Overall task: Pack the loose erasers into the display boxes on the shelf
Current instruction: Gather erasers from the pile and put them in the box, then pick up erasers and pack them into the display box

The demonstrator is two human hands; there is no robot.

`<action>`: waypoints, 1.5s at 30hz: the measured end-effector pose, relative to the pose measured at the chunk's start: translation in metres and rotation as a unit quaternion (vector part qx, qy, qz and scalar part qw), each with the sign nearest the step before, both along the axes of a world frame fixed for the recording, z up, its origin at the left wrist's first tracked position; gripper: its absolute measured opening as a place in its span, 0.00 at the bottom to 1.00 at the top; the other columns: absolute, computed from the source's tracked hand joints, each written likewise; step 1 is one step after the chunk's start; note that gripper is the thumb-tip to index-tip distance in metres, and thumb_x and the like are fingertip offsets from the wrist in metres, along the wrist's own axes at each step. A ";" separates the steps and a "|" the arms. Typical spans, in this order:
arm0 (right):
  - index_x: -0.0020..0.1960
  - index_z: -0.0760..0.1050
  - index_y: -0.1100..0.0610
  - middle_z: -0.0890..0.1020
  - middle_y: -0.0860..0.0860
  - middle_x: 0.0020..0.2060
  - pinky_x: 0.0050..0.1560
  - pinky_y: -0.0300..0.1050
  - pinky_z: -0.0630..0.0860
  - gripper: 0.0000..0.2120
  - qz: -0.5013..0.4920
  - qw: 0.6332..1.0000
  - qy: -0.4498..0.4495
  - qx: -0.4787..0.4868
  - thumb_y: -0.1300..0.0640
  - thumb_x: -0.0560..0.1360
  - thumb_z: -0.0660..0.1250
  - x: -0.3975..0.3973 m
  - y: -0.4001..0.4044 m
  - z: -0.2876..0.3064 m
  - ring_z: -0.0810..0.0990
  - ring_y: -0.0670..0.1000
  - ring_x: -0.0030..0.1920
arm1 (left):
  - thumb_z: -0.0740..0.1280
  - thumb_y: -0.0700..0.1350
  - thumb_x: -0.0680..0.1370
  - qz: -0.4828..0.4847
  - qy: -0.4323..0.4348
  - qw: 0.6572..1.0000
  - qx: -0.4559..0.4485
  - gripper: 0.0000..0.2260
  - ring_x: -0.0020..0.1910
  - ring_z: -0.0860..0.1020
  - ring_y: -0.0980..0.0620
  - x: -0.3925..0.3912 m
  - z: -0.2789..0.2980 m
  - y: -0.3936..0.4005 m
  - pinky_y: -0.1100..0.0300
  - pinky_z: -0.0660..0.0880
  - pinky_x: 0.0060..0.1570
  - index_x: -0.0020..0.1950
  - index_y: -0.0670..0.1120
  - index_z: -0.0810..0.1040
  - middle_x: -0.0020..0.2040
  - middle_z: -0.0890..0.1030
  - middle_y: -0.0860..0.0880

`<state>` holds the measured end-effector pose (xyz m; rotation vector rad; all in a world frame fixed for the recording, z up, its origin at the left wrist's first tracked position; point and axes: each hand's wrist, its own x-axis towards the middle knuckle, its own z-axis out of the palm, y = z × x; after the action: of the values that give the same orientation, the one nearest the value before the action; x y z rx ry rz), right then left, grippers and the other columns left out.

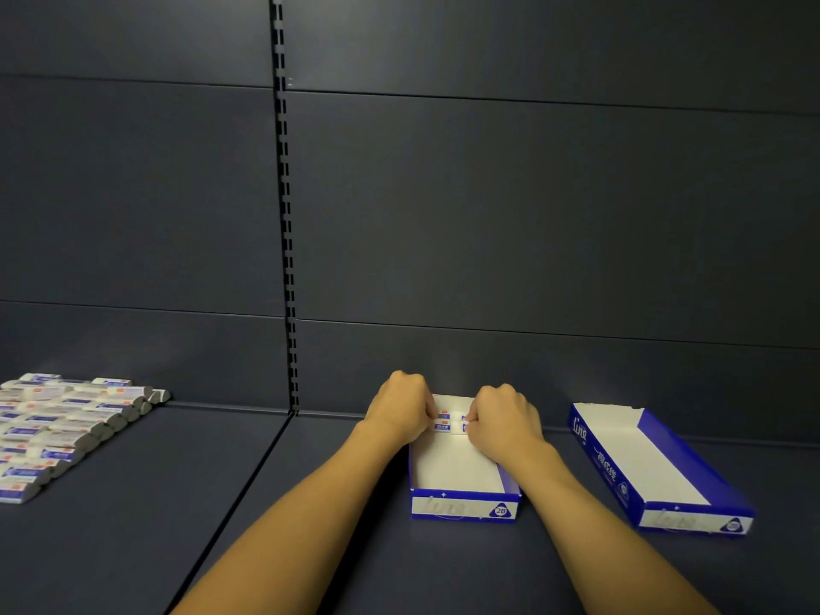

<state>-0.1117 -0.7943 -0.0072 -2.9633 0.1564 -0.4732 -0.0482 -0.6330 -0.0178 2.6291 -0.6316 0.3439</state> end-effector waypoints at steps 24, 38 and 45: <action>0.50 0.81 0.57 0.81 0.54 0.51 0.52 0.51 0.81 0.08 0.067 0.997 0.010 0.045 0.56 0.72 0.71 -0.007 -0.020 0.056 0.81 0.57 0.50 | 0.69 0.44 0.77 0.048 -0.004 0.999 -0.023 0.10 0.55 0.81 0.47 -0.017 0.064 0.050 0.60 0.75 0.57 0.56 0.46 0.85 0.54 0.85 0.47; 0.60 0.75 0.57 0.79 0.56 0.54 0.53 0.53 0.80 0.15 0.208 0.977 0.045 0.006 0.59 0.73 0.66 -0.028 0.079 0.086 0.79 0.59 0.52 | 0.63 0.43 0.79 0.230 0.047 0.967 0.103 0.11 0.47 0.80 0.41 -0.101 0.072 0.180 0.49 0.80 0.50 0.54 0.44 0.83 0.52 0.81 0.43; 0.60 0.75 0.58 0.78 0.56 0.54 0.53 0.54 0.80 0.15 0.244 0.965 0.090 -0.018 0.59 0.75 0.65 -0.051 0.144 0.080 0.79 0.57 0.51 | 0.62 0.45 0.80 0.299 0.027 0.948 0.109 0.10 0.44 0.78 0.43 -0.153 0.068 0.244 0.54 0.72 0.42 0.50 0.44 0.82 0.49 0.82 0.41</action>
<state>-0.1630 -0.6498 0.0728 -2.9212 -0.5590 -0.1425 -0.2012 -0.3885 0.0504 2.9868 0.1788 0.3877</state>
